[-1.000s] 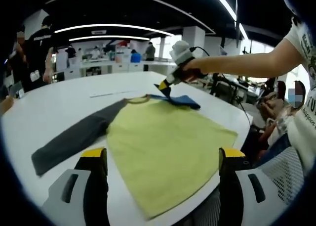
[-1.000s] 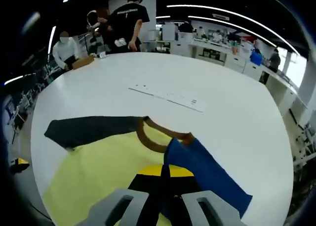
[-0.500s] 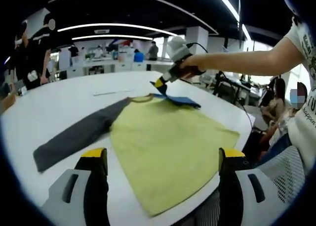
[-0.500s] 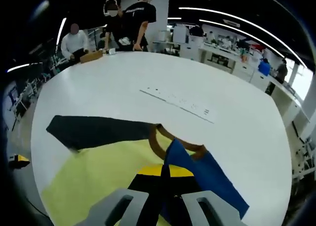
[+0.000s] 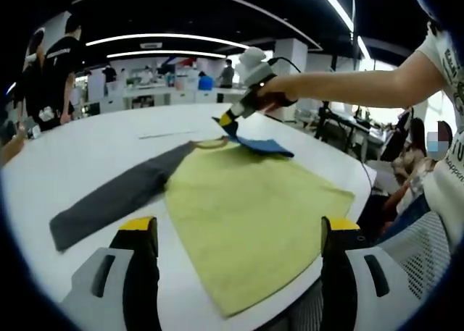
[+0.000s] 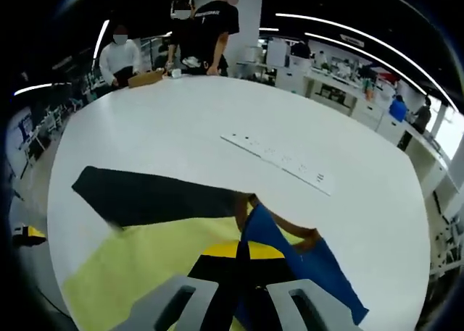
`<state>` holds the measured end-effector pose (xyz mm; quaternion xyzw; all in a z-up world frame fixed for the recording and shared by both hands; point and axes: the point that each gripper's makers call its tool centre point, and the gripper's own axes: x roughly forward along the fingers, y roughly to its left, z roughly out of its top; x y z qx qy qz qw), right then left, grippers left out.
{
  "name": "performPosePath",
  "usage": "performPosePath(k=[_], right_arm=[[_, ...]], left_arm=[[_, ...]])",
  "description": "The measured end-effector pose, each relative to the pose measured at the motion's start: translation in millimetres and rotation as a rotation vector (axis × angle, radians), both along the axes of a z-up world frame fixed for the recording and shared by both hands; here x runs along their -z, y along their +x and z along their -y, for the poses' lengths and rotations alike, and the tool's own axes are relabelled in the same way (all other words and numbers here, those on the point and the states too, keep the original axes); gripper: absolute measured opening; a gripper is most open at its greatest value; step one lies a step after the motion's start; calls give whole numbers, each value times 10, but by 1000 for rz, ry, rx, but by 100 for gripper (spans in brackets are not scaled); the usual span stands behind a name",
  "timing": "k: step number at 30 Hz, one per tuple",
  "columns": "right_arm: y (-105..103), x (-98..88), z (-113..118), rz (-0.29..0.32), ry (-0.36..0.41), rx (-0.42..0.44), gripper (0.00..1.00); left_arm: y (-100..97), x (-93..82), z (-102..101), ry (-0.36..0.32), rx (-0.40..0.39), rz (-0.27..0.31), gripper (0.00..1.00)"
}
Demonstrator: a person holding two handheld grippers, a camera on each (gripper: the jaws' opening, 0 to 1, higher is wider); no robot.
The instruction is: Fold the garment on the visible template until the final outline fits inside the template.
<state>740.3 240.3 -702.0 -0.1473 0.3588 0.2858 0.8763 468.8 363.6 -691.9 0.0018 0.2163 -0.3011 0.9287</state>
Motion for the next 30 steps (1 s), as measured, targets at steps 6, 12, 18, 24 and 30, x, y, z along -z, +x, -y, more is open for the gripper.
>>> performPosePath(k=[6,12,18,24,30], right_arm=[[-7,5,-108,5,-10,-25,0],[-17,6,-215,9,-15,-44,0],[-22,4,-323,14,-15,-62,0],[-58,-17,-449,24,-12,-91,0],[-117,1,-561,28,-12,-117,0]], left_arm=[[12,24,-27,-6,-5,-5,90],[12,37,-46,-3,-9,-13,90],[34,14,-80,-7,-15,-5,90],[30,35,-74,-6,-14,-11,90],[27,48,-72,-8,-18,-14,89]])
